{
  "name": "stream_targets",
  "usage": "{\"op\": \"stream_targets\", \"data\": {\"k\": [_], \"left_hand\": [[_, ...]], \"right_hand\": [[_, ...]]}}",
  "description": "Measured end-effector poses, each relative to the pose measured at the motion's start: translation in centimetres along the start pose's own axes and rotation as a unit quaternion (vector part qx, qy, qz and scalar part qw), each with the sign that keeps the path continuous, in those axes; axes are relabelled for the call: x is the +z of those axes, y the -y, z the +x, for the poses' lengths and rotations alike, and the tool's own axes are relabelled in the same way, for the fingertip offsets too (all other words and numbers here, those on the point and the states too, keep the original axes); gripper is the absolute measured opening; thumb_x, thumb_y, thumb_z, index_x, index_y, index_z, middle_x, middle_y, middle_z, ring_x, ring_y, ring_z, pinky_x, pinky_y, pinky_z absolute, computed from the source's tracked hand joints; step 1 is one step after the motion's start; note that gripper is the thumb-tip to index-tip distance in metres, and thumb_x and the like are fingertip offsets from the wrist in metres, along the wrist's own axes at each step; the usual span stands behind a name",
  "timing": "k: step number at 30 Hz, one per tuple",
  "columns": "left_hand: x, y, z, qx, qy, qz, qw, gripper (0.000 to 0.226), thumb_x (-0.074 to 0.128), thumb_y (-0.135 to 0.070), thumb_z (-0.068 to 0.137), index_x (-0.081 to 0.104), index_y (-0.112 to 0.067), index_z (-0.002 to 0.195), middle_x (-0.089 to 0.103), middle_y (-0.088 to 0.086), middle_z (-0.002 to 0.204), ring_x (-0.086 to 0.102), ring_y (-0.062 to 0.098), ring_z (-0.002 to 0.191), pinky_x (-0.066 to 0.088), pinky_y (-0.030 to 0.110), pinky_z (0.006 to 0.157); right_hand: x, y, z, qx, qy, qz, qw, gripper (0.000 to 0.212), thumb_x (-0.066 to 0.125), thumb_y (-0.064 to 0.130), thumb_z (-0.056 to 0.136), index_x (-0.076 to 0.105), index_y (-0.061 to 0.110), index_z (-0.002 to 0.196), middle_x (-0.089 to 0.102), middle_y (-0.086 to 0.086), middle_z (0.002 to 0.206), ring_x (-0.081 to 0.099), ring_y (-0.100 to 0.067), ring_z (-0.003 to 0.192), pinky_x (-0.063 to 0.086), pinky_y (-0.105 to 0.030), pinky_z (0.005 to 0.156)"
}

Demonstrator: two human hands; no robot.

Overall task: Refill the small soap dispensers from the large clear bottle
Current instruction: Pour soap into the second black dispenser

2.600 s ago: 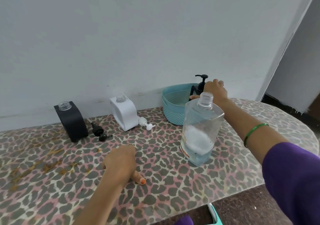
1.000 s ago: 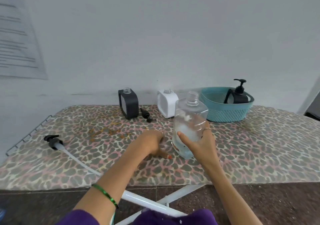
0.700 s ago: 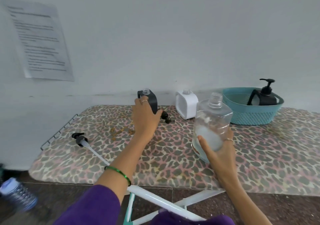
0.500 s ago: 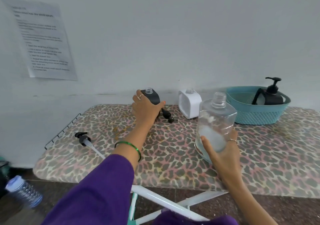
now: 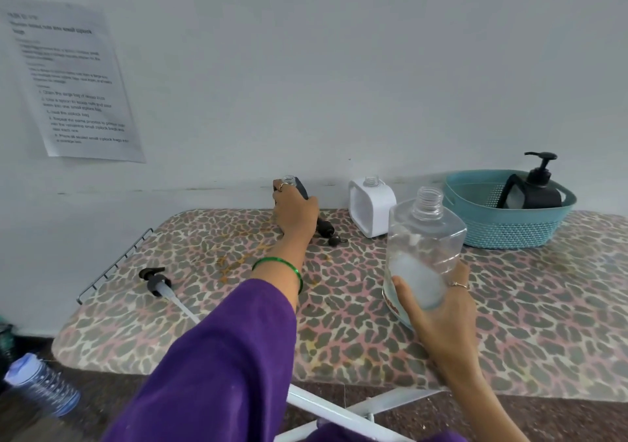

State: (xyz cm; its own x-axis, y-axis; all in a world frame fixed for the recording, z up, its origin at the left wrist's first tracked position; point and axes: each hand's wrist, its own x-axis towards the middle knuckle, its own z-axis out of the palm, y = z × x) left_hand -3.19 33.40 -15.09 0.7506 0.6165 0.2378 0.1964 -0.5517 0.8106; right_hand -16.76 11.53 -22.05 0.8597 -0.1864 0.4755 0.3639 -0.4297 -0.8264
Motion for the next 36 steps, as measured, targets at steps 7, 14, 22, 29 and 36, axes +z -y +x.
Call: {"op": "stream_targets", "data": {"k": [7, 14, 22, 29, 36], "left_hand": [[-4.5, -0.4, -4.0, 0.105, -0.088, -0.076, 0.988, 0.052, 0.069, -0.023, 0.072, 0.051, -0.013, 0.120, 0.058, -0.002, 0.092, 0.058, 0.014, 0.076, 0.043, 0.015, 0.050], [-9.0, 1.4, -14.0, 0.137, -0.073, -0.158, 0.975, 0.062, 0.073, -0.020, 0.078, 0.048, -0.019, 0.135, 0.055, -0.023, 0.090, 0.058, -0.008, 0.076, 0.047, 0.004, 0.062], [-7.6, 4.1, -18.9, 0.176, -0.030, -0.156, 0.971, 0.066, 0.076, -0.020, 0.076, 0.048, -0.019, 0.136, 0.052, -0.028, 0.094, 0.055, -0.018, 0.082, 0.041, -0.001, 0.068], [-6.0, 5.2, -19.0, 0.205, -0.011, -0.158, 0.966, 0.065, 0.072, -0.022, 0.081, 0.041, -0.023, 0.138, 0.059, 0.001, 0.122, 0.060, 0.009, 0.105, 0.051, 0.014, 0.082], [-5.2, 6.5, -19.1, 0.228, -0.008, -0.128, 0.965, 0.072, 0.071, -0.014, 0.081, 0.029, -0.033, 0.137, 0.056, 0.004, 0.125, 0.059, 0.013, 0.108, 0.047, 0.008, 0.082]], "right_hand": [[0.0, 0.4, 0.0, 0.005, -0.001, 0.008, 1.000, 0.081, 0.072, 0.050, 0.068, 0.037, 0.010, 0.129, 0.054, 0.003, 0.112, 0.056, -0.013, 0.098, 0.047, -0.023, 0.083], [-0.1, 0.3, 0.0, 0.003, 0.004, 0.046, 0.999, 0.091, 0.080, 0.046, 0.065, 0.034, 0.013, 0.135, 0.058, 0.004, 0.116, 0.059, -0.012, 0.102, 0.050, -0.028, 0.089], [-0.1, 0.3, 0.2, -0.009, -0.005, 0.060, 0.998, 0.074, 0.082, 0.040, 0.068, 0.043, 0.019, 0.127, 0.059, 0.014, 0.111, 0.057, 0.007, 0.101, 0.047, -0.013, 0.088], [-0.1, 0.6, 0.2, -0.018, 0.000, 0.077, 0.997, 0.075, 0.081, 0.043, 0.067, 0.043, 0.022, 0.129, 0.059, 0.008, 0.118, 0.058, -0.001, 0.107, 0.046, -0.016, 0.090], [-0.6, 1.3, 1.8, -0.034, 0.033, 0.044, 0.998, 0.058, 0.084, 0.026, 0.071, 0.047, 0.027, 0.116, 0.055, 0.020, 0.103, 0.054, 0.017, 0.095, 0.041, -0.001, 0.079]]}}
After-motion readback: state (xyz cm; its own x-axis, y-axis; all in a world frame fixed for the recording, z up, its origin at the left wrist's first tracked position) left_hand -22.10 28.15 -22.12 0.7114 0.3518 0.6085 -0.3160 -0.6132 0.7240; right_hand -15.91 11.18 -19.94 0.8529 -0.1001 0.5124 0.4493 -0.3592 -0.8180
